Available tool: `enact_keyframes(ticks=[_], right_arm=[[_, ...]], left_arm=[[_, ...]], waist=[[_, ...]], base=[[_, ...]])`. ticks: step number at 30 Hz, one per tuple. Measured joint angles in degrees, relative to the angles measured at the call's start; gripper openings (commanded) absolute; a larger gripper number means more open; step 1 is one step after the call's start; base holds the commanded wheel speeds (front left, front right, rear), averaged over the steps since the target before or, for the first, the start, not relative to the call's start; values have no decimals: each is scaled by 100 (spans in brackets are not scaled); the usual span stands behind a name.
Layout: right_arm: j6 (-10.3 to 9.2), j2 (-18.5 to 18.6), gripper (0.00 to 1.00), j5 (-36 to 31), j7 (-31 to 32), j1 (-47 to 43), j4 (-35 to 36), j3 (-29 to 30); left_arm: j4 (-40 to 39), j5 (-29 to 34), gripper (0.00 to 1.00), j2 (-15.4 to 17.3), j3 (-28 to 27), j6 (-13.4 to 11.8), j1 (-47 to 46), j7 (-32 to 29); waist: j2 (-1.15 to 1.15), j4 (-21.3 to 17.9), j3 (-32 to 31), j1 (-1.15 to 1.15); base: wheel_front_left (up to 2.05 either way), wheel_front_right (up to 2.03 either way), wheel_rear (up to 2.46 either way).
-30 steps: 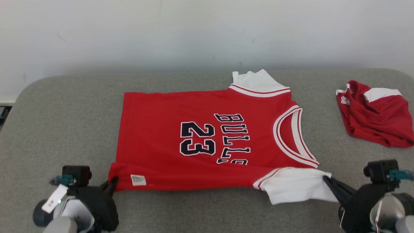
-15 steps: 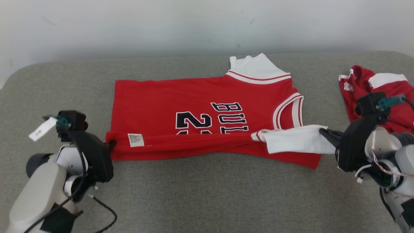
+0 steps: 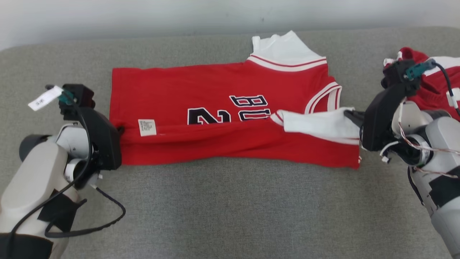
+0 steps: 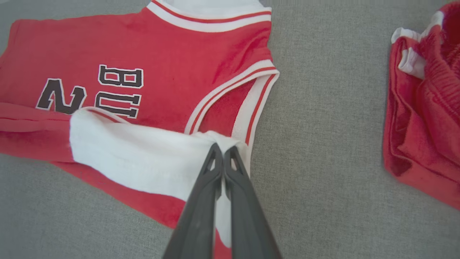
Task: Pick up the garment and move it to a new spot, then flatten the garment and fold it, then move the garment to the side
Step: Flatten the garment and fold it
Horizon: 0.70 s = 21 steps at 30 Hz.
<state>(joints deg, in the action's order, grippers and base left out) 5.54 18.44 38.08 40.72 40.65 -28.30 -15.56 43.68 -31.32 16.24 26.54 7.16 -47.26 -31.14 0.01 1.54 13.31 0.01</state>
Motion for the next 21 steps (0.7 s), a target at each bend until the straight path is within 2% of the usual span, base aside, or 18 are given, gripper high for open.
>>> enact_keyframes(ticks=[9, 10, 11, 12, 13, 21], right_arm=[[52, -156, 0, -96, -285, 363, -512, -162], [53, -170, 20, -113, -318, 375, -564, -168], [63, -181, 65, -125, -365, 403, -641, -183], [76, -180, 100, -132, -422, 439, -709, -192], [77, -181, 100, -137, -490, 467, -757, -189], [111, -208, 100, -56, -1165, 498, -1042, -62]], left_arm=[[324, -146, 0, -22, 236, 0, -180, 148], [376, -158, 0, -20, 253, 0, -208, 153], [420, -159, 37, -21, 275, 0, -247, 181], [460, -159, 86, -30, 309, 0, -283, 223], [520, -159, 100, -47, 334, 1, -316, 277], [704, -292, 100, -98, 407, 0, -362, 768]], waist=[[0, 3, 298, 0], [0, 4, 314, 0], [0, 7, 323, 0], [0, 11, 322, 0], [0, 16, 313, -1], [0, 48, 118, -1]], base=[[0, 0, 0], [0, 0, 0], [0, 0, 0], [0, 0, 0], [0, 0, 0], [0, 0, 0]])
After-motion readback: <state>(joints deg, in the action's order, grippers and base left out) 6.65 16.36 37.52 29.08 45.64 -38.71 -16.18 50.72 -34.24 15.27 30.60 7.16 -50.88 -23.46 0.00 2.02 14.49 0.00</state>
